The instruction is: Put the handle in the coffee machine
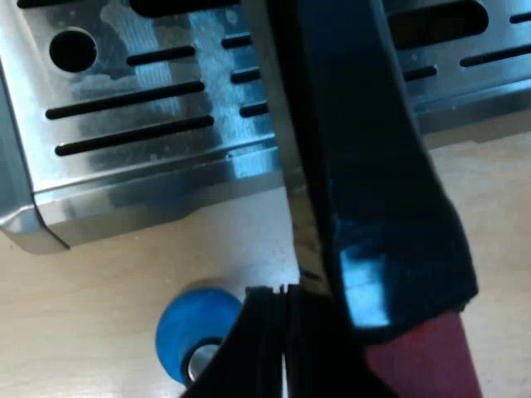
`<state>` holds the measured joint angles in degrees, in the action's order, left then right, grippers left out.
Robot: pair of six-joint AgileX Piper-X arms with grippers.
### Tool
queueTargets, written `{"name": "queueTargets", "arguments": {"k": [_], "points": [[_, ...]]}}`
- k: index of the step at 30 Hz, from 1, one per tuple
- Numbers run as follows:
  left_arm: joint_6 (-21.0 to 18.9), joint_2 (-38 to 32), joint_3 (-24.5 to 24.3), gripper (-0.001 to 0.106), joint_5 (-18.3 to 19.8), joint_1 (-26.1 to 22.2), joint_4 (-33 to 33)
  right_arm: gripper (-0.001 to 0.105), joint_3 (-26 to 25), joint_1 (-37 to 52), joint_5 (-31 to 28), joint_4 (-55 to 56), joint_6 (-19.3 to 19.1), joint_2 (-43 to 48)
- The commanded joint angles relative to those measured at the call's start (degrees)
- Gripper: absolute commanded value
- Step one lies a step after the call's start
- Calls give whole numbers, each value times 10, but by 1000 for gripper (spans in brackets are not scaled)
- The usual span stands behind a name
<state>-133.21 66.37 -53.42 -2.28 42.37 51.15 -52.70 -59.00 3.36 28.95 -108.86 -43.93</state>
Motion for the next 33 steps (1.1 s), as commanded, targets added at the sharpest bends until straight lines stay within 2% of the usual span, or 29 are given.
{"name": "queueTargets", "arguments": {"k": [1, 6, 12, 14, 15, 20, 26, 33], "points": [[49, 2, -20, 0, 70, 20, -56, 64, -7, -1, 3, 0, -6, 5], [93, 2, -21, 0, 67, -12, 3, 64, -7, -1, 3, 0, 24, 5], [152, -8, -22, 0, 67, -60, 59, 64, -7, -1, -14, 0, 26, 5], [175, -29, -22, 0, 41, -82, 74, 64, -7, -1, -18, 0, 32, 5], [175, -29, -22, 0, 41, -82, 74, 64, -7, 2, -23, 0, 62, 3], [214, -92, -22, 0, 33, -120, 83, 64, -7, 2, -26, 1, 73, 2], [229, -169, -22, 0, 33, -137, 98, 64, -7, 2, -76, 1, 76, 2], [242, -238, -22, 0, 42, -137, 125, 64, -7, 2, -79, 1, 84, 2]]}}
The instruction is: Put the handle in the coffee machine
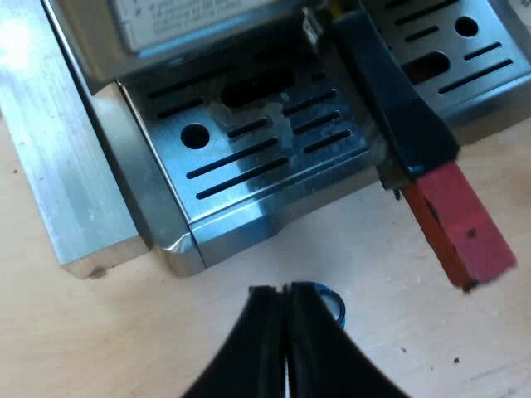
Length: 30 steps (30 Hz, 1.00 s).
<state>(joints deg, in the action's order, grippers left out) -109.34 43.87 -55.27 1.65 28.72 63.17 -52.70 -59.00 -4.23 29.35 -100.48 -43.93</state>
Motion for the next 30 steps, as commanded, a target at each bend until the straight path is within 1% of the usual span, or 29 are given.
{"name": "queueTargets", "arguments": {"k": [1, 2, 6, 8, 14, 16, 17, 18, 20, 21, 22, 23, 24, 25, 26, 27, 29, 30], "points": [[3, -22, -3, 0, 16, 0, 4, 64, -7, 2, -3, -3, 1, 2], [3, -29, -3, 0, 21, 0, 4, 64, -7, 2, -3, -3, 1, 2], [3, -34, -3, 0, 21, 0, 4, 64, -7, 2, -3, -3, 1, 2], [3, -34, -3, 0, 29, 0, 9, 64, -7, 2, -3, -3, 1, 2], [3, -34, -3, 0, 30, 0, 9, 64, -7, 2, -3, -3, 1, 2], [4, -34, -3, 2, 30, 0, 9, 64, -7, 2, -3, -3, 1, 2], [4, -34, -3, 11, 30, 0, 9, 64, -7, 2, -3, -3, 1, 2], [4, -34, -3, 15, 30, 0, 9, 64, -7, 2, -3, -3, 1, 2], [4, -34, -3, 37, 30, 0, 9, 64, -7, 2, -3, -3, 1, 2], [4, -34, -3, 44, 30, 0, 9, 64, -7, 2, -3, -3, 1, 2], [4, -34, -3, 58, 28, 0, 9, 64, -7, 2, -3, -3, 1, 2], [4, -34, -3, 66, 27, 0, 9, 64, -7, 2, -3, -3, 1, 2], [4, -34, -3, 71, 27, 0, 9, 64, -7, 2, -3, -3, 1, 2], [4, -34, -3, 73, 27, 0, 8, 64, -7, 2, -3, -3, 1, 2], [14, -34, -3, 76, 29, 0, 3, 64, -7, 2, -3, -3, 1, 2], [20, -34, -3, 76, 29, 0, 2, 64, -7, 2, -3, -3, 1, 2], [55, -34, -3, 76, 31, 0, -5, 64, -7, 2, -25, -3, 10, 2], [59, -34, -3, 76, 29, 0, -6, 64, -7, 2, -37, -3, 18, 0]]}}
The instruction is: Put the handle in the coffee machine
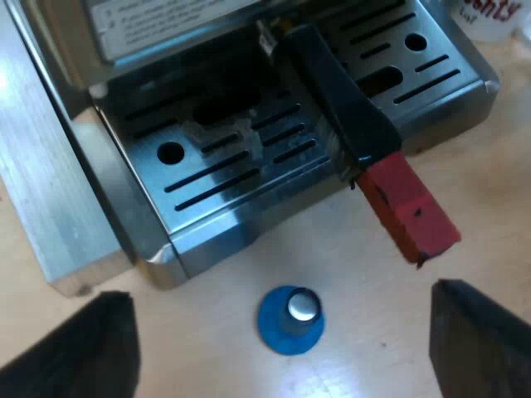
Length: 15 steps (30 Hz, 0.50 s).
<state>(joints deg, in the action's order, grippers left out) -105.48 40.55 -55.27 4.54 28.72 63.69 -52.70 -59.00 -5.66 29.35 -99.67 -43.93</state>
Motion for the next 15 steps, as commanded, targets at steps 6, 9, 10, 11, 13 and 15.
{"name": "queueTargets", "arguments": {"k": [6, 9, 10, 11, 13, 15], "points": [[25, 0, -3, 76, -34, 0, -36, 64, -7, 47, -60, -1, 54, -1], [25, 0, -7, 76, -45, -10, -49, 64, -8, 112, -36, 21, 84, -1], [25, 0, -7, 76, -45, -10, -49, 64, -13, 136, -16, 44, 85, -1], [25, 0, -8, 76, -45, -17, -49, 64, -15, 148, -11, 57, 85, -1], [45, 0, -22, 76, -45, -70, -49, 64, -24, 190, -1, 96, 85, -1], [57, 0, -34, 76, -45, -105, -49, 64, -31, 219, 0, 116, 85, 3]]}}
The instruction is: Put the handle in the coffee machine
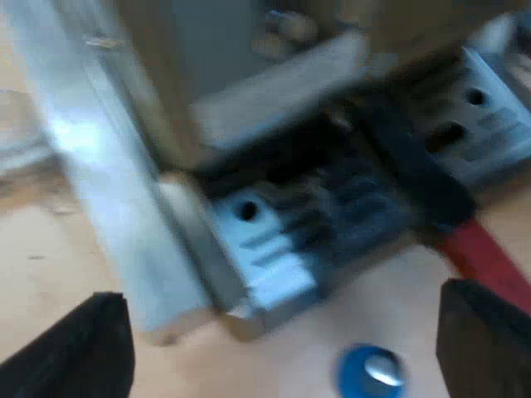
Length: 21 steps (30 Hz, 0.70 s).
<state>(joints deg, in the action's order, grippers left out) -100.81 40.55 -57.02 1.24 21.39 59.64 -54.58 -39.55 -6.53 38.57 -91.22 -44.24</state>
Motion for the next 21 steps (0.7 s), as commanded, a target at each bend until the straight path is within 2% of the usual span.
{"name": "queueTargets", "arguments": {"k": [1, 3, 7, 11, 18, 21], "points": [[17, 0, -23, 76, -6, -52, -7, 64, -15, 46, 8, 33, 0, 7], [32, 0, -34, 76, 8, -87, -4, 64, -19, 74, 14, 42, -1, 9], [34, 0, -56, 76, 42, -158, 7, 64, -22, 143, 52, 65, -2, 15], [34, 0, -60, 76, 48, -197, 27, 64, -23, 215, 60, 106, -3, 15], [39, -13, -60, 76, 47, -201, 44, 64, -23, 356, 114, 145, -85, 18], [52, -27, -60, 76, 45, -201, 44, 64, -26, 448, 148, 188, -149, 19]]}}
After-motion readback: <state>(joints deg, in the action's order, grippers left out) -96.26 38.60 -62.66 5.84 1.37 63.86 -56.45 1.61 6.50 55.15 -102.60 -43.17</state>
